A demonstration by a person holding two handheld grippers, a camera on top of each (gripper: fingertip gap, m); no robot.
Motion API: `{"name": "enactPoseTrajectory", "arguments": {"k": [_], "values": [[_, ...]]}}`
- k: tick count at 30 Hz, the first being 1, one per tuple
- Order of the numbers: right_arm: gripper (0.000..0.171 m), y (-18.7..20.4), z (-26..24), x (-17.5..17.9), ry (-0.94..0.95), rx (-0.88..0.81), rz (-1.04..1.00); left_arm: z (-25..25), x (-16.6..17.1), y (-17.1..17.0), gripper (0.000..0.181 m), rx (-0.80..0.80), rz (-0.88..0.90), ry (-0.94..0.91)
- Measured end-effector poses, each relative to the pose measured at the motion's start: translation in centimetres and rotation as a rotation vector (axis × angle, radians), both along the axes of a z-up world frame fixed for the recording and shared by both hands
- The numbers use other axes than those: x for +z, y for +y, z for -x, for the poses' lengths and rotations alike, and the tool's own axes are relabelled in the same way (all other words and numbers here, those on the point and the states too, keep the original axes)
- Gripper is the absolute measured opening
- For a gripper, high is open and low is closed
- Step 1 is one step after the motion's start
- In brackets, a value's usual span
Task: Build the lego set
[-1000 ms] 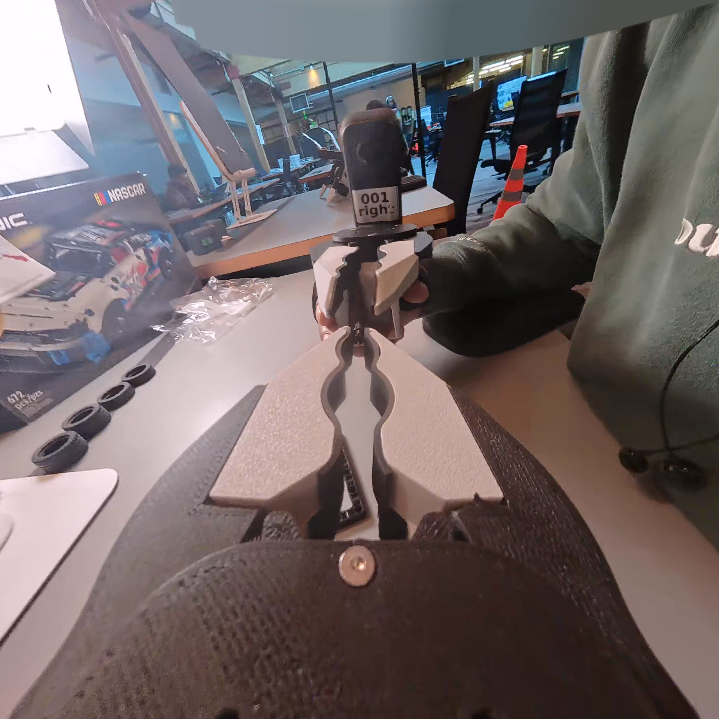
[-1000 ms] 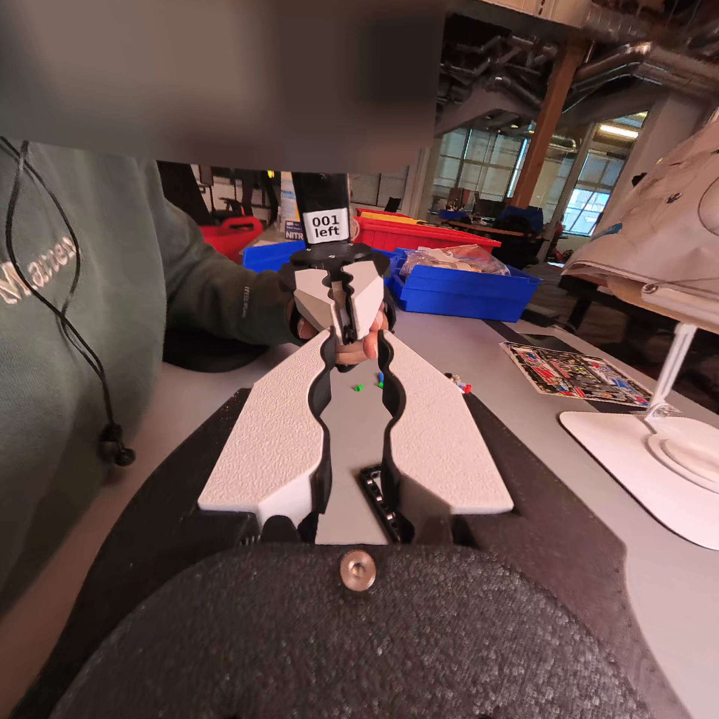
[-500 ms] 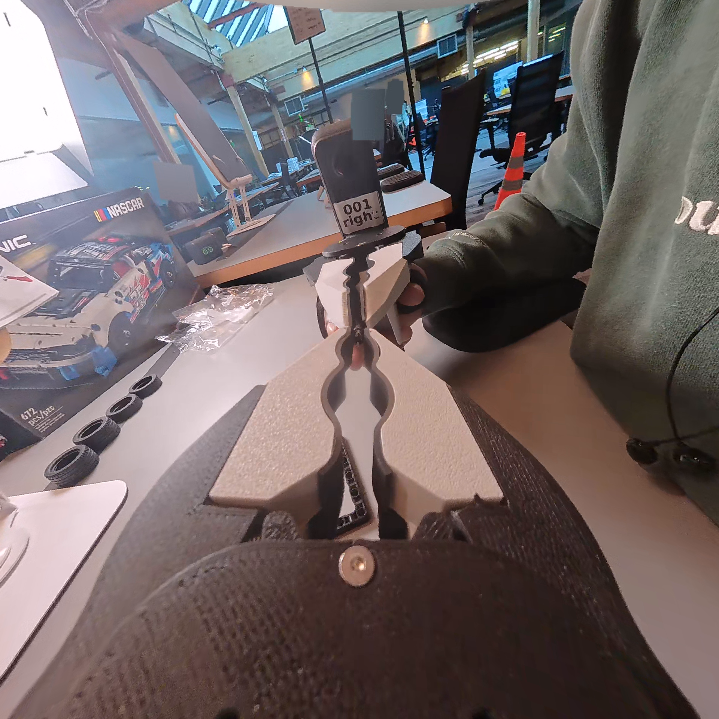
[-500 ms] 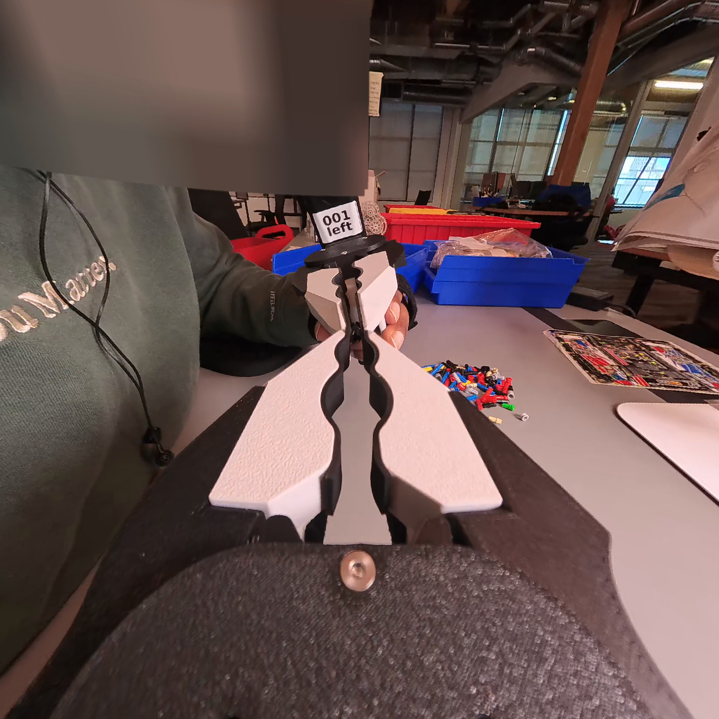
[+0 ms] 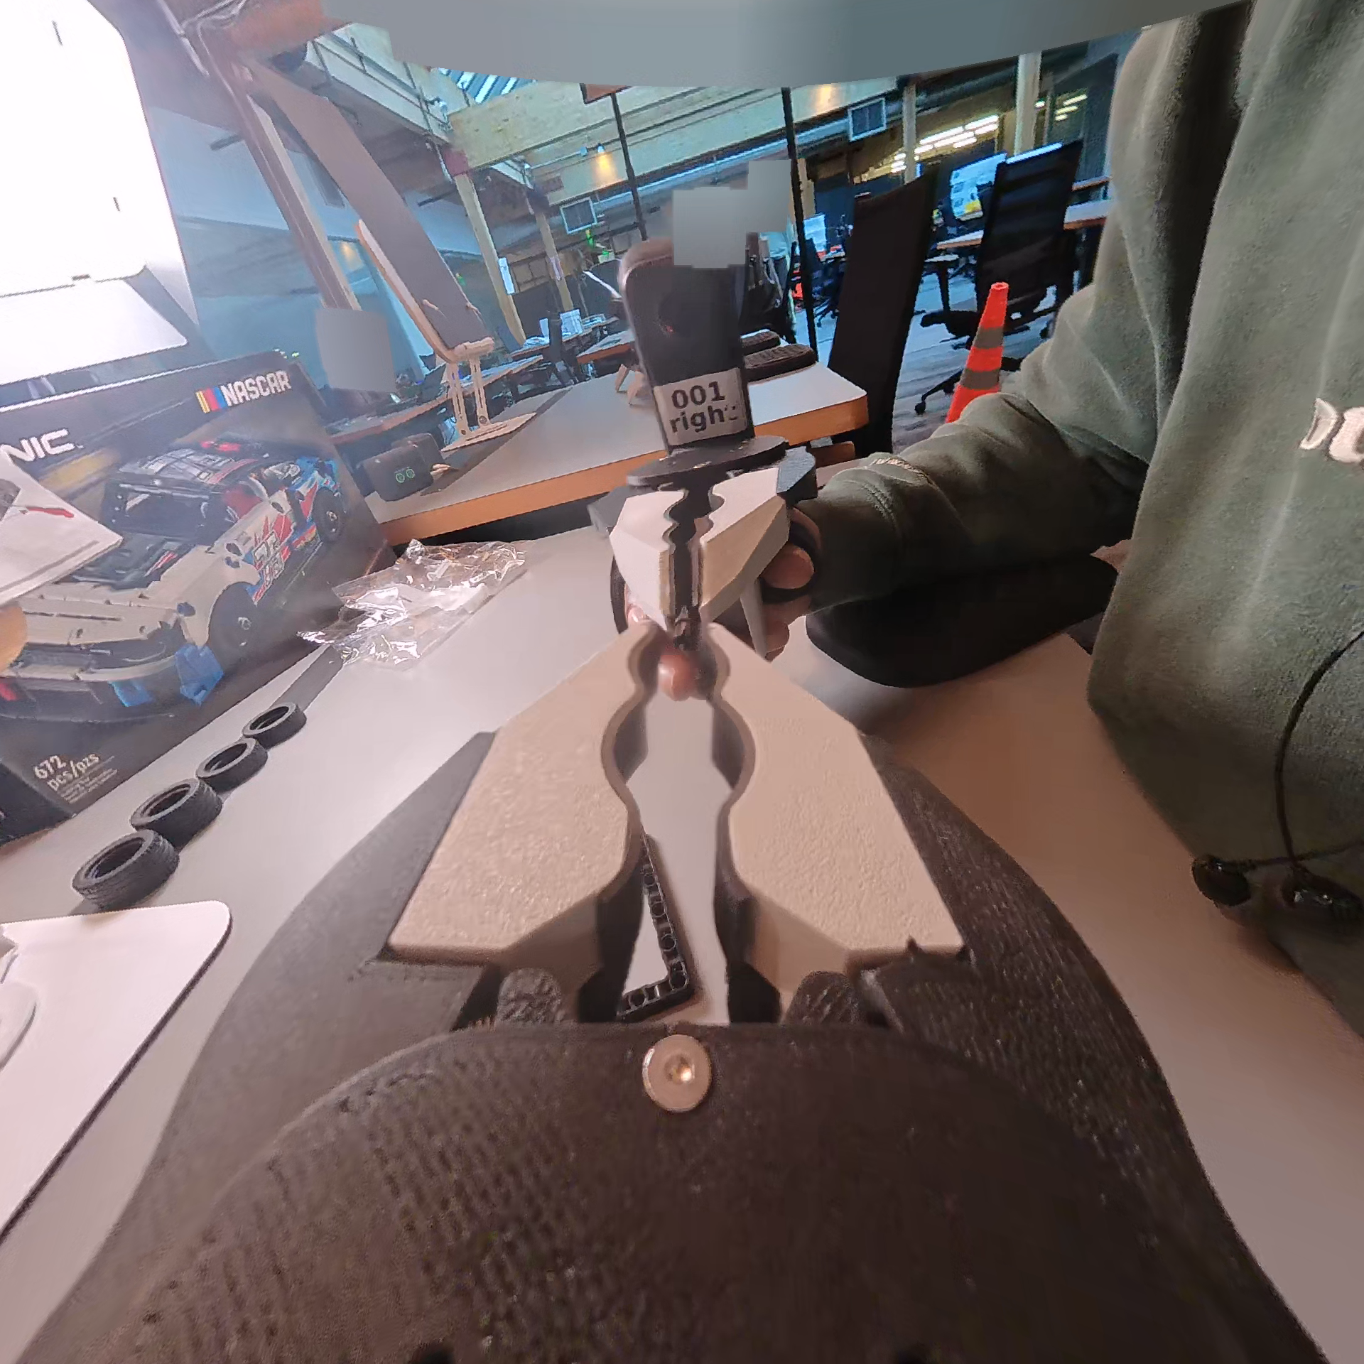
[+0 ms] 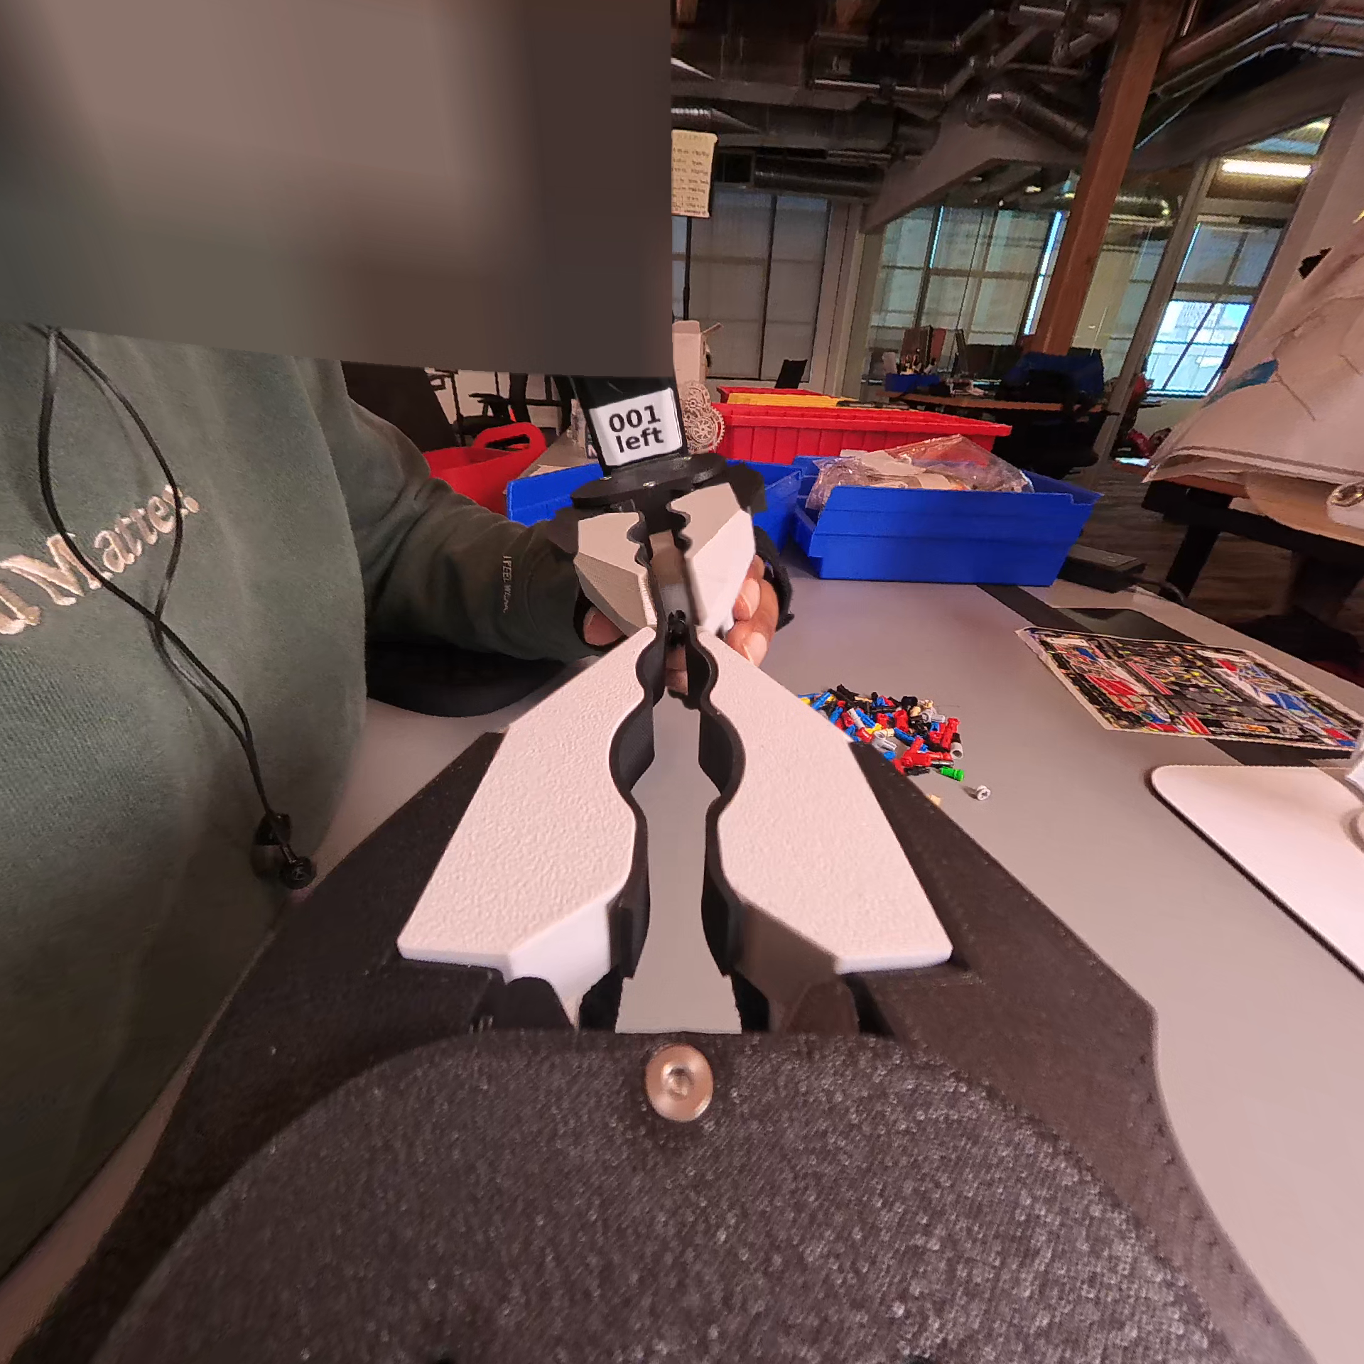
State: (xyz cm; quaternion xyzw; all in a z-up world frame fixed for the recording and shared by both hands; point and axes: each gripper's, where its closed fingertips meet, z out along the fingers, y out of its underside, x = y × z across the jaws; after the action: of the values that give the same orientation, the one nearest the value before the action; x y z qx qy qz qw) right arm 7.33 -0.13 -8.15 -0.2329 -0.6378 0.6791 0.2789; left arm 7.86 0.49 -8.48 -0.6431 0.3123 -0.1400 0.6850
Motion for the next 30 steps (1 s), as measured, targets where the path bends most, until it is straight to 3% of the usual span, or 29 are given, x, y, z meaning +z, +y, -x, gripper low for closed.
{"name": "enactPoseTrajectory", "arguments": {"k": [4,15,18,23,27,30], "values": [[0.002,0.8,0.2,0.2,0.038,-0.055,-0.046,0.7,-0.2,0.3,0.032,0.003,0.051,-0.066],[0.002,2.1,0.3,-0.2,0.084,-0.134,-0.176,2.0,-1.4,1.0,0.027,0.057,0.124,-0.085],[0.002,3.7,0.1,-3.0,-0.059,-0.13,-0.331,3.3,-3.5,2.0,0.034,0.143,0.232,-0.039],[0.002,8.3,-1.9,-9.0,-0.405,-0.129,-0.43,4.7,-9.5,2.6,0.072,0.232,0.552,0.041],[0.002,8.8,-2.2,-12.1,-0.538,-0.119,-0.536,5.3,-12.1,2.6,0.074,0.273,0.642,0.115],[0.002,9.0,-2.0,-13.7,-0.618,-0.103,-0.606,5.9,-13.4,2.4,0.065,0.305,0.682,0.173]]}}
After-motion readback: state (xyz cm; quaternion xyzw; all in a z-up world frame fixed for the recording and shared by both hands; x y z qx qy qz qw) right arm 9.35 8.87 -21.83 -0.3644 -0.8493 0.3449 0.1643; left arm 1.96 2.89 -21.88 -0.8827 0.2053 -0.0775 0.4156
